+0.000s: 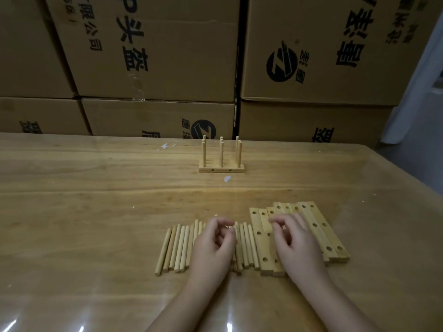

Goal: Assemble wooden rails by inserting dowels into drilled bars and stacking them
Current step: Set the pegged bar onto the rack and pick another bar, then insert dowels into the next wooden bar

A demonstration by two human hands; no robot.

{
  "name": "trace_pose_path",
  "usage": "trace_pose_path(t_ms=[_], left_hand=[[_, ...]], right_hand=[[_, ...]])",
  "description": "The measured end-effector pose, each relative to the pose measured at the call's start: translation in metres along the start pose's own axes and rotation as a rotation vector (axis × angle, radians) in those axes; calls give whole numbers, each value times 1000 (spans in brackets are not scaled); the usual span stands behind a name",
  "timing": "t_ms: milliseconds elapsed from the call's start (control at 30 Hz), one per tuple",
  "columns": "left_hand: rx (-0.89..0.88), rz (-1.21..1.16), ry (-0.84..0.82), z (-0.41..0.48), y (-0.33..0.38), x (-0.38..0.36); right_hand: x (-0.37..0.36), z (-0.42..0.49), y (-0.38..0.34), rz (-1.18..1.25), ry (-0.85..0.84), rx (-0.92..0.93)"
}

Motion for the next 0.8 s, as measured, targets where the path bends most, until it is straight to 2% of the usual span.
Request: trace_pose_path(t_ms=[100, 167, 267, 433, 600, 800], left_hand=[[58, -80, 25, 1, 1, 3], [67, -86, 20, 1, 1, 2], [58, -70, 7, 2, 4, 0], [57, -74, 12, 1, 4, 0], [60, -93, 15, 0, 5, 0], [58, -136, 12, 0, 5, 0]], right_hand=[[11, 2, 10, -149, 128, -194], [16, 3, 20, -261, 118, -337], [19, 5, 31, -273, 57, -448], [22, 7, 42, -298, 73, -508], [12, 7, 50, -512, -116, -537], [13, 9, 54, -442, -8, -520]])
Point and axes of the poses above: each hand's wrist, its own z-axis towards the middle knuckle, its own x-axis out of the back of the hand, y = z × x, the point moved 3 cm from there along z, towards the middle knuckle, and after that the axes turned 14 degrees about -z, right-handed, at the moved point
